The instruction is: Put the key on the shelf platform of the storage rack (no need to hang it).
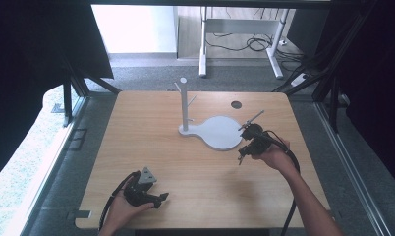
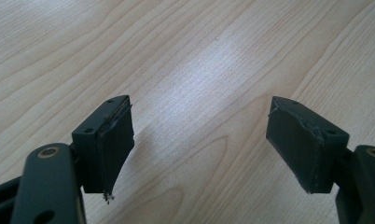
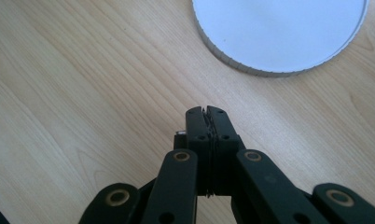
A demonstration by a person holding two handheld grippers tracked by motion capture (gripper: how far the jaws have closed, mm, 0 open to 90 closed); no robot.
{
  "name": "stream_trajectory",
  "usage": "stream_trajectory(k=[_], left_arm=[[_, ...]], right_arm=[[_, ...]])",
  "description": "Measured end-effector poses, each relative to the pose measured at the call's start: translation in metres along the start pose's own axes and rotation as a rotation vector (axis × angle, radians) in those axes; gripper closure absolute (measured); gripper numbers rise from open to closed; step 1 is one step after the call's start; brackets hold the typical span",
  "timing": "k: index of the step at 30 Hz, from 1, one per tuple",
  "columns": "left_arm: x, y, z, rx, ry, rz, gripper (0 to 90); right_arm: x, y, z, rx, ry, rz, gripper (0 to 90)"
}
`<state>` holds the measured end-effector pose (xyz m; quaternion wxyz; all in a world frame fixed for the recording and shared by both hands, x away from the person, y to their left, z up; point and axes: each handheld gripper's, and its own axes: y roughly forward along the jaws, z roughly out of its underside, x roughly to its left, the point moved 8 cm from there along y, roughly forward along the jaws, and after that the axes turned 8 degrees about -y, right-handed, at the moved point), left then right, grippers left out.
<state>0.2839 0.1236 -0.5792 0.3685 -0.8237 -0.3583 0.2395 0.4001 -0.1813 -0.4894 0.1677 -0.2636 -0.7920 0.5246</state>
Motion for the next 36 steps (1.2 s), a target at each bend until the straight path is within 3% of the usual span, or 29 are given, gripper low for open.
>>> stream_trajectory(k=[15,36], left_arm=[[-0.001,0.001,0.000,0.002,0.001,0.000,23.3],[0.000,0.000,0.000,0.003,0.003,0.000,22.7]], right_arm=[[-0.012,-0.005,-0.016,0.006,0.004,0.007,89.4],[-0.027,0.003,-0.039,0.019,0.019,0.007,89.4]])
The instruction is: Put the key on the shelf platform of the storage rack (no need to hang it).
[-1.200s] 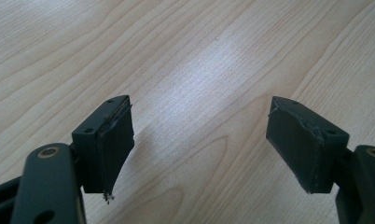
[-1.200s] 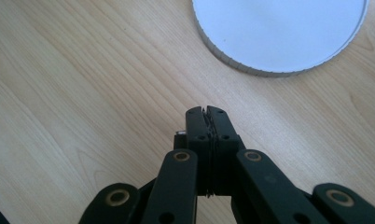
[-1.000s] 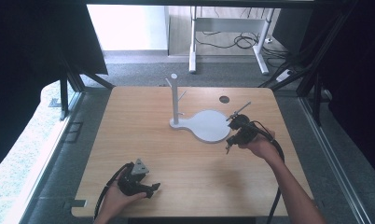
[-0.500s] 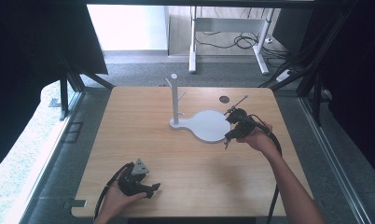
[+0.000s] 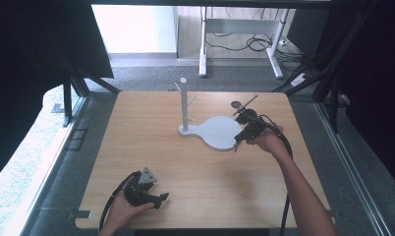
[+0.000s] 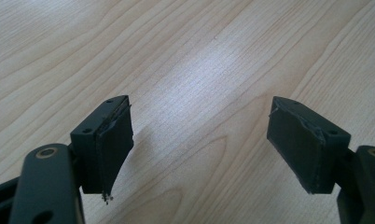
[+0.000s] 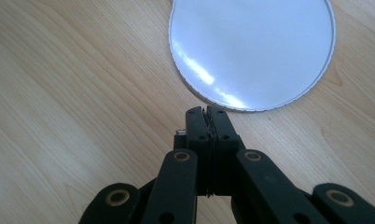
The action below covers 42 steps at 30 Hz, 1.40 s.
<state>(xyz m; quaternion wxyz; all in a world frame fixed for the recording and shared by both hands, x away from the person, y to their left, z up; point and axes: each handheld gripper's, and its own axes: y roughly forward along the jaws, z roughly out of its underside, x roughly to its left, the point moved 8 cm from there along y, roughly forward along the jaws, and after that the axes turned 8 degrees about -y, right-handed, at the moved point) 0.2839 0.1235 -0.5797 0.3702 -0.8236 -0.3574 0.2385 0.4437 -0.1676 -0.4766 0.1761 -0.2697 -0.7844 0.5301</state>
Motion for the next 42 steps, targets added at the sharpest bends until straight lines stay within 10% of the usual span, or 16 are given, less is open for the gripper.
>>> stream_trajectory(k=[42], left_arm=[[0.001,-0.003,-0.002,-0.021,-0.012,0.010,23.1]], right_arm=[[-0.032,0.027,-0.052,0.048,0.058,0.014,89.4]])
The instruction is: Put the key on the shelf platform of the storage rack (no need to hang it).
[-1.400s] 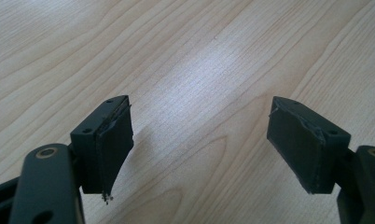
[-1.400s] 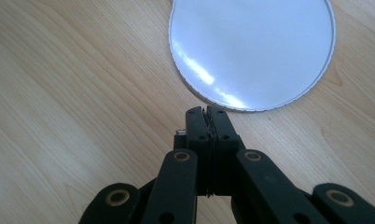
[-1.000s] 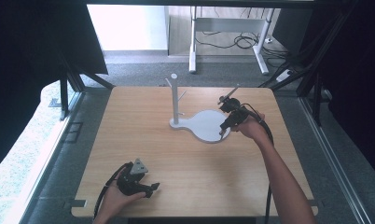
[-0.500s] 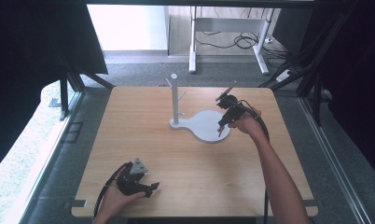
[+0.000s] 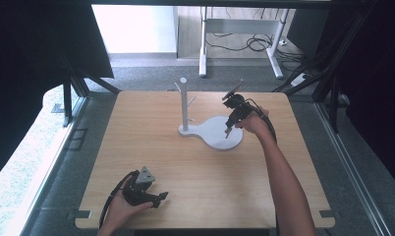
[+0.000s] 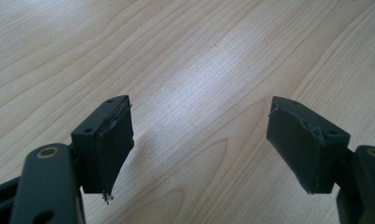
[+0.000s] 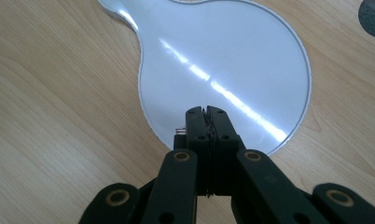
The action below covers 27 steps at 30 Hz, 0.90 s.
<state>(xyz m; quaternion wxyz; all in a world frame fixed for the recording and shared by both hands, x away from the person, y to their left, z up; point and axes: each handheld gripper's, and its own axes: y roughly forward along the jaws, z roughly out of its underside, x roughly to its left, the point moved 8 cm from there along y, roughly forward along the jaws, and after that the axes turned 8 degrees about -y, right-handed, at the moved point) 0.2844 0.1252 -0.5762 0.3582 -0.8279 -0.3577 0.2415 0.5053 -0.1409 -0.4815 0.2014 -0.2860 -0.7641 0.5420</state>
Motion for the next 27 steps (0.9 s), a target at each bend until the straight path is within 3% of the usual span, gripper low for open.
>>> stream_trajectory(k=[16,27], left_arm=[[-0.002,0.001,0.000,0.003,0.005,0.002,23.0],[-0.003,0.003,0.001,0.011,0.016,-0.002,23.0]], right_arm=[[-0.008,0.027,-0.011,0.011,0.022,0.005,89.3],[-0.012,0.051,-0.007,0.014,0.048,-0.005,89.2]])
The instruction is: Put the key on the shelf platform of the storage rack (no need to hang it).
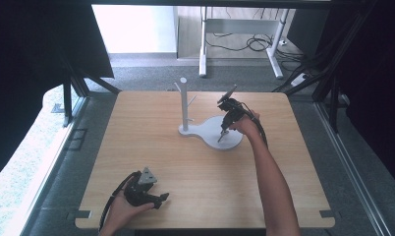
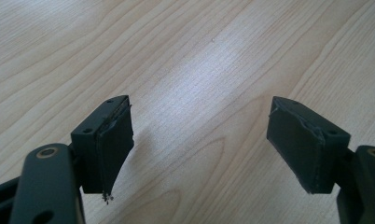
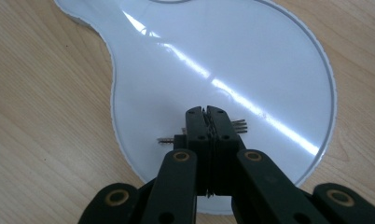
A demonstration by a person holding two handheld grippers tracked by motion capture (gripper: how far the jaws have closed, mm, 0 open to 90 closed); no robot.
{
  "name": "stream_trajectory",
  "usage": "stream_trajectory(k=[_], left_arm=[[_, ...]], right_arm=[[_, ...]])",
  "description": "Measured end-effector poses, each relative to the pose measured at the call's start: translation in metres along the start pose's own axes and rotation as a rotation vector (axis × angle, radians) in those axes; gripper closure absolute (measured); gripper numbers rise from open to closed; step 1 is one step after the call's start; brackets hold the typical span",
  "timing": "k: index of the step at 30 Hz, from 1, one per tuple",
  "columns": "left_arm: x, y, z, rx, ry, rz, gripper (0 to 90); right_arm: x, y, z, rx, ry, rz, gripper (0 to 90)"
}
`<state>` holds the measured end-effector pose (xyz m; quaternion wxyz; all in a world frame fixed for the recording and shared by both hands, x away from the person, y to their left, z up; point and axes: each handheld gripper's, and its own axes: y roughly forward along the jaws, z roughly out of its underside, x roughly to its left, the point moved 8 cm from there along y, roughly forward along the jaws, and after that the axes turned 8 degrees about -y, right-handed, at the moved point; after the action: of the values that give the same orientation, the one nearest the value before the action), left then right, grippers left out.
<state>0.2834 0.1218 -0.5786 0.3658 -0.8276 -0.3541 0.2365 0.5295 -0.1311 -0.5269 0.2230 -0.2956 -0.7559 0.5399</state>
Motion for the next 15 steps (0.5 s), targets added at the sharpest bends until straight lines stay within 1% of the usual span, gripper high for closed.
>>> stream_trajectory(k=[4,9,15], left_arm=[[0.000,0.000,0.000,0.000,0.000,0.000,22.9],[0.000,0.001,0.000,0.004,0.002,-0.001,22.9],[-0.001,0.001,0.001,0.008,0.004,0.000,22.9]], right_arm=[[0.000,0.005,0.000,-0.008,0.007,-0.001,88.9],[0.001,0.012,0.001,-0.002,0.007,-0.009,88.6],[0.000,0.017,0.000,-0.023,0.010,-0.002,88.2]])
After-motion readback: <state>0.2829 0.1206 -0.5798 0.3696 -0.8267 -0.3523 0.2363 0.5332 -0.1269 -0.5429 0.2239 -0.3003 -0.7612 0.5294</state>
